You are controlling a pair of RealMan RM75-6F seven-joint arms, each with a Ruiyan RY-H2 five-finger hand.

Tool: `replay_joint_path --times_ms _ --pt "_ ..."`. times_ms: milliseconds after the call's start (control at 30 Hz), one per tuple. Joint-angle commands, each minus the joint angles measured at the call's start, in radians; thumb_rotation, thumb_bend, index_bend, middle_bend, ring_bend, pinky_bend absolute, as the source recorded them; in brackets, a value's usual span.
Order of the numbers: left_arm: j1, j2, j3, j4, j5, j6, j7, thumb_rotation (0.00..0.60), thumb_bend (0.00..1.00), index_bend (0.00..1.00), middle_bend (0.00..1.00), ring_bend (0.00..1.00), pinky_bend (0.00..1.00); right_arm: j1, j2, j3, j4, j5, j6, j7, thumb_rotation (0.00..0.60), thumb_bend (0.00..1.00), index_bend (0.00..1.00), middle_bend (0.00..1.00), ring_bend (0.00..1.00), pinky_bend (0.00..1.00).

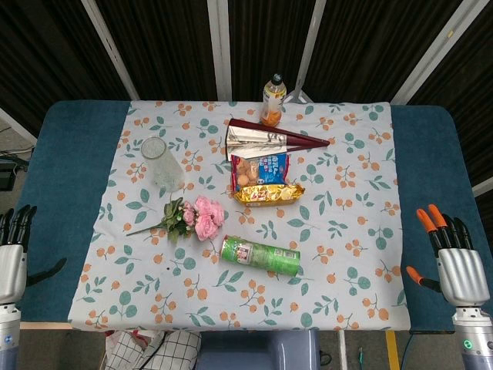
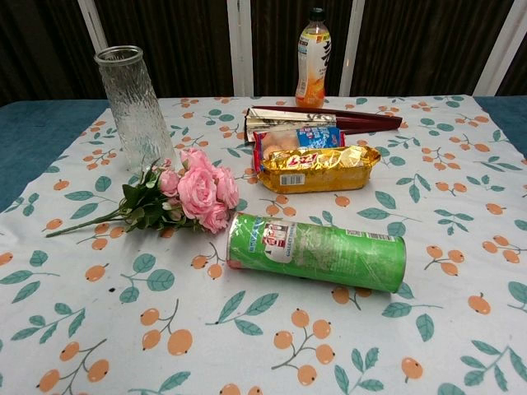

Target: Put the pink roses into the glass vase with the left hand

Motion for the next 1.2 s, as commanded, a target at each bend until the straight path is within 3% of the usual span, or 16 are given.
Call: replay_joint_path --times_ms 33,533,700,1000,1200 --pt "0.006 0.004 -0.001 -0.007 0.009 -0.001 -0.001 0.6 0.19 0.0 0.05 0.0 0.0 0.001 0.001 0.001 0.001 0.002 -0.002 0.003 0.6 0.15 0.11 0.0 0.0 0.0" --pt "0.01 -0.001 -0.009 -0.015 0.032 -0.037 0.006 0.6 0.19 0.0 0.05 0.0 0.0 -0.017 0.02 -0.003 -0.011 0.026 0.002 0.022 0.6 0.15 0.11 0.0 0.0 0.0" --pt "-0.017 0.011 -0.005 -0.022 0.008 -0.127 0.016 0.6 0.19 0.0 0.07 0.0 0.0 -0.02 0.03 0.0 -0.016 0.037 0.0 0.041 0.6 0.15 0.11 0.0 0.0 0.0" --pt "-0.168 -0.005 -0.098 -0.169 -0.134 -0.331 0.239 0.6 0.18 0.0 0.07 0.0 0.0 -0.005 0.025 0.003 -0.008 0.053 -0.035 0.047 0.6 0.15 0.11 0.0 0.0 0.0" --pt "-0.272 -0.092 -0.173 -0.219 -0.307 -0.398 0.454 0.6 0.17 0.0 0.07 0.0 0.0 -0.003 0.029 0.009 0.005 0.07 -0.045 0.068 0.6 0.15 0.11 0.0 0.0 0.0"
